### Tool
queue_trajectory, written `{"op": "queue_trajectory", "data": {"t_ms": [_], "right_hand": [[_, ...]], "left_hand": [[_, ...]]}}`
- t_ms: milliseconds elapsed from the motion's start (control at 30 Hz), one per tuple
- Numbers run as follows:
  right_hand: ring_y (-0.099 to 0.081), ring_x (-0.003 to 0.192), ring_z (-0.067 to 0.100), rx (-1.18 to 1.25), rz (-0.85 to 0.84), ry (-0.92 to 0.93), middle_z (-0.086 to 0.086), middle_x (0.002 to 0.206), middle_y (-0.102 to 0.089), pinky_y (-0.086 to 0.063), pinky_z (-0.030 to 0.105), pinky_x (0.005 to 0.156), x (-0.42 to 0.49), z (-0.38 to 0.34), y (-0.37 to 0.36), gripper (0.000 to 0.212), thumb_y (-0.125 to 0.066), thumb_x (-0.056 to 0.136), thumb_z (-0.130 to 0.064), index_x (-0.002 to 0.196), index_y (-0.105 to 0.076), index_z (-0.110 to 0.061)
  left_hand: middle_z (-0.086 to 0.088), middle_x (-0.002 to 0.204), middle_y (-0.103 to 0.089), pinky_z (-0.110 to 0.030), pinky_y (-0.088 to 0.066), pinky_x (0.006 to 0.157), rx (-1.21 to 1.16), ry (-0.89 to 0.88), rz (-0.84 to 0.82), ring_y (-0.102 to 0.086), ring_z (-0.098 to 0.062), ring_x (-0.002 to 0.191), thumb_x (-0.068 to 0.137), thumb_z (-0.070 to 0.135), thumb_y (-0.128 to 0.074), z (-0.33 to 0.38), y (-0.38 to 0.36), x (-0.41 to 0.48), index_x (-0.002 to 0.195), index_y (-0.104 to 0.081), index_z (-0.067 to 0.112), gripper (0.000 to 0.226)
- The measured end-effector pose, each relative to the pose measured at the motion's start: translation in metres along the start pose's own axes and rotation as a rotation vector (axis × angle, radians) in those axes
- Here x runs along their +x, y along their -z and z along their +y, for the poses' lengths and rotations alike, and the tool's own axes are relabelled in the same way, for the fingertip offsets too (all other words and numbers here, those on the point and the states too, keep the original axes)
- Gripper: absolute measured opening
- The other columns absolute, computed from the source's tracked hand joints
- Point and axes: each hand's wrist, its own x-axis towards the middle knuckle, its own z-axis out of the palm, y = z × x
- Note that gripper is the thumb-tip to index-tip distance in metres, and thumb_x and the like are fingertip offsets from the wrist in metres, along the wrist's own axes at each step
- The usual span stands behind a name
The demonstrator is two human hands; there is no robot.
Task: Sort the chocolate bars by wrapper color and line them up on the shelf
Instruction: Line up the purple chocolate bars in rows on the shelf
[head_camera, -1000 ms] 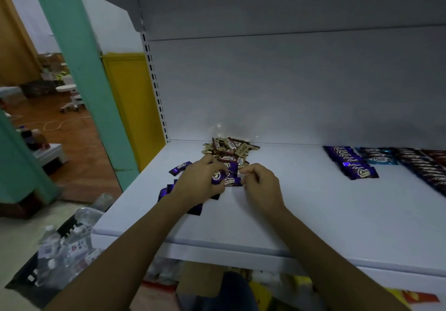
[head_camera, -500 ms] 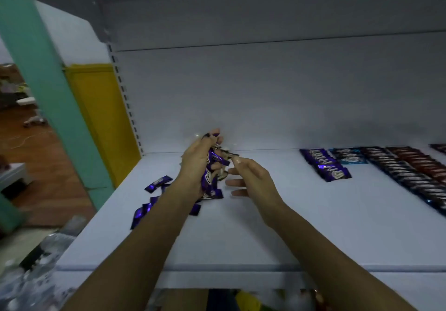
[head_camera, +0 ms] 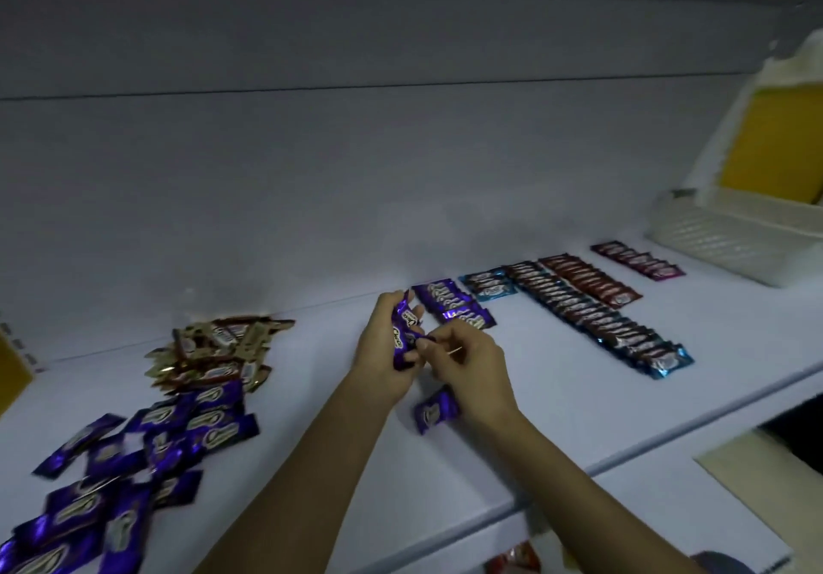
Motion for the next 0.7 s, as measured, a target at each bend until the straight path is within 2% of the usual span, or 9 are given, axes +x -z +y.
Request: {"op": "queue_trajectory", "data": {"t_ms": [67, 200, 300, 333, 400, 467, 500, 567, 700], "right_hand": [[-0.062, 0.071, 0.009, -0.012, 0.008, -0.02, -0.003, 0.075, -0.069, -0.053, 0.033, 0.07, 0.001, 0.01, 0.004, 0.009, -0.062, 0.089, -0.016, 0.081, -0.066, -0.018], [-0.058, 0.071, 0.001, -0.018, 0.058, -0.018, -0.008, 0.077, -0.066, -0.045, 0.016, 0.068, 0.005, 0.016, 0.008, 0.016, -0.053, 0.094, -0.017, 0.083, -0.064, -0.019], [-0.051, 0.065, 0.004, -0.041, 0.123, 0.019, -0.003, 0.071, -0.061, -0.041, 0.023, 0.063, 0.007, 0.008, 0.018, 0.022, -0.054, 0.094, -0.025, 0.076, -0.059, -0.014], [-0.051, 0.064, 0.005, -0.089, 0.083, 0.023, 0.0, 0.069, -0.062, -0.04, 0.025, 0.062, 0.004, 0.007, 0.025, 0.024, -0.057, 0.092, -0.028, 0.074, -0.059, -0.012], [-0.055, 0.066, 0.004, -0.232, -0.134, 0.017, -0.002, 0.072, -0.065, -0.043, 0.023, 0.063, -0.003, -0.002, 0.039, 0.025, -0.064, 0.085, -0.037, 0.073, -0.065, -0.015], [-0.058, 0.081, 0.003, -0.42, -0.402, 0.016, -0.008, 0.087, -0.065, -0.046, 0.022, 0.073, -0.012, -0.006, 0.044, 0.021, -0.071, 0.075, -0.048, 0.08, -0.071, -0.027], [-0.056, 0.09, 0.006, -0.546, -0.487, 0.057, -0.008, 0.095, -0.063, -0.045, 0.025, 0.08, -0.015, -0.007, 0.043, 0.027, -0.071, 0.072, -0.052, 0.088, -0.073, -0.03], [-0.05, 0.098, 0.011, -0.705, -0.541, 0.158, -0.008, 0.102, -0.06, -0.042, 0.031, 0.087, -0.018, -0.005, 0.037, 0.033, -0.071, 0.072, -0.053, 0.095, -0.072, -0.03], [-0.054, 0.088, 0.012, -0.575, -0.445, 0.134, -0.008, 0.091, -0.06, -0.046, 0.037, 0.083, -0.008, -0.002, 0.038, 0.015, -0.078, 0.073, -0.033, 0.081, -0.066, -0.031]], "left_hand": [[-0.002, 0.087, -0.058, -0.015, -0.023, 0.03, 0.063, -0.024, -0.001, -0.038, -0.007, 0.039, 0.095, 0.026, -0.05, -0.007, -0.003, 0.007, 0.091, -0.062, 0.014, 0.017], [-0.002, 0.083, -0.059, -0.015, -0.023, 0.033, 0.143, -0.121, -0.015, -0.041, -0.006, 0.04, 0.095, 0.022, -0.051, -0.011, -0.001, 0.02, 0.093, -0.063, 0.015, 0.014], [-0.001, 0.075, -0.06, -0.014, -0.026, 0.033, 0.157, -0.211, -0.03, -0.045, -0.004, 0.044, 0.096, 0.02, -0.051, -0.009, 0.0, 0.024, 0.089, -0.063, 0.017, 0.014], [-0.001, 0.074, -0.06, -0.014, -0.026, 0.033, 0.139, -0.218, -0.045, -0.046, -0.004, 0.045, 0.097, 0.021, -0.05, -0.011, 0.003, 0.024, 0.091, -0.063, 0.017, 0.015], [0.001, 0.074, -0.062, -0.015, -0.027, 0.034, 0.144, -0.228, -0.064, -0.046, -0.005, 0.049, 0.097, 0.022, -0.049, -0.013, 0.008, 0.022, 0.094, -0.062, 0.017, 0.015], [0.002, 0.077, -0.063, -0.016, -0.026, 0.035, 0.185, -0.228, -0.062, -0.047, -0.006, 0.052, 0.097, 0.024, -0.05, -0.014, 0.011, 0.02, 0.096, -0.063, 0.017, 0.015], [0.002, 0.078, -0.064, -0.017, -0.026, 0.035, 0.202, -0.228, -0.06, -0.047, -0.006, 0.053, 0.096, 0.024, -0.051, -0.015, 0.011, 0.018, 0.096, -0.064, 0.017, 0.015], [0.001, 0.08, -0.065, -0.017, -0.027, 0.036, 0.215, -0.228, -0.063, -0.048, -0.006, 0.054, 0.096, 0.025, -0.052, -0.014, 0.011, 0.017, 0.096, -0.066, 0.018, 0.016], [0.0, 0.082, -0.065, -0.016, -0.028, 0.036, 0.18, -0.2, -0.062, -0.048, -0.007, 0.056, 0.096, 0.028, -0.05, -0.013, 0.014, 0.016, 0.104, -0.065, 0.016, 0.021]]}}
